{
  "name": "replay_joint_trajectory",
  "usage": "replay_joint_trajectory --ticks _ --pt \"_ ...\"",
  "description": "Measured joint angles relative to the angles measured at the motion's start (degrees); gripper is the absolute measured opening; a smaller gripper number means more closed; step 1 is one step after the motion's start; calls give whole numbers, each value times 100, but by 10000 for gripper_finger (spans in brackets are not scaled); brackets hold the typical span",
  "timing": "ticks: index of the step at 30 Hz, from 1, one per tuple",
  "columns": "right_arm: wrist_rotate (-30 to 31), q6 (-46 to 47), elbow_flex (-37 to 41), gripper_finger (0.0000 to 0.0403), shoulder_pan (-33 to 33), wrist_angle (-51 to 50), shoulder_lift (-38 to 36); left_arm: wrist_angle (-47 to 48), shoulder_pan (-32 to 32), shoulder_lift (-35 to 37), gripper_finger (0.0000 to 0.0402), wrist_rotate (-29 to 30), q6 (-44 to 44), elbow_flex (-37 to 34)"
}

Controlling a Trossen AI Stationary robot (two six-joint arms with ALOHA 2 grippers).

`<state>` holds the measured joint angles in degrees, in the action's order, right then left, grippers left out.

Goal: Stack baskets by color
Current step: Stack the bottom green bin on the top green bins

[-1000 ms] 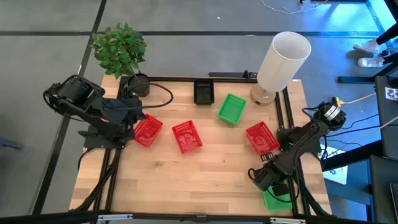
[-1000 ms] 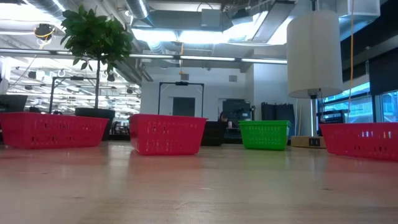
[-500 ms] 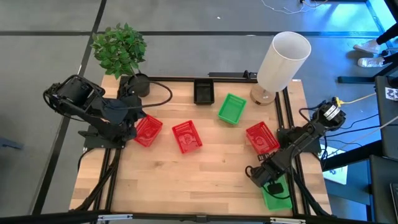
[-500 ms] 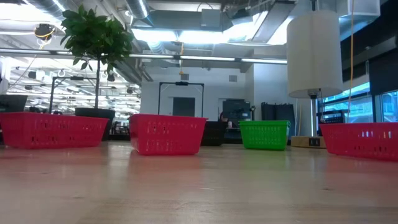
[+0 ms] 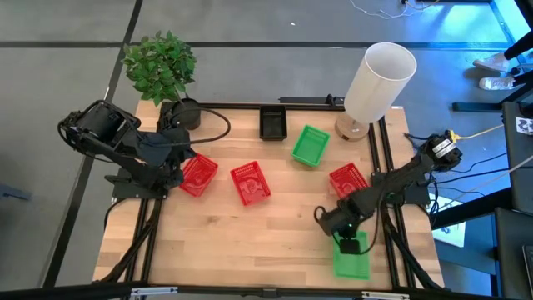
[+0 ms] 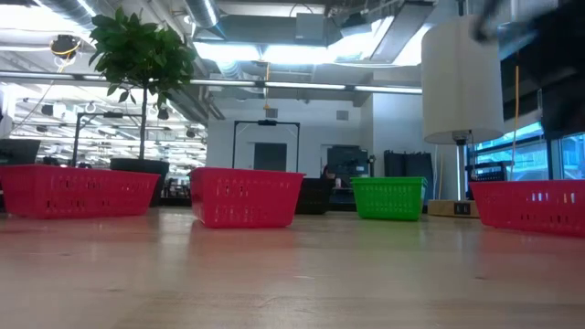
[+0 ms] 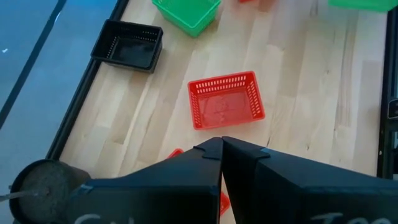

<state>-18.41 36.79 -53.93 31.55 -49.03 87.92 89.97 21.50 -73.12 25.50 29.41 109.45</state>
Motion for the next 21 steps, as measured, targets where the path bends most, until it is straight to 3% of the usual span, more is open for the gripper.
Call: replay_joint_trajectory --ticks 11,21 --pt "1318 -177 -2600 1 -1693 -2007 -4 0 0 0 0 59 -451 2" --pt "1645 -1953 -3344 0 -3992 -2343 5 0 0 0 0 130 -448 0"
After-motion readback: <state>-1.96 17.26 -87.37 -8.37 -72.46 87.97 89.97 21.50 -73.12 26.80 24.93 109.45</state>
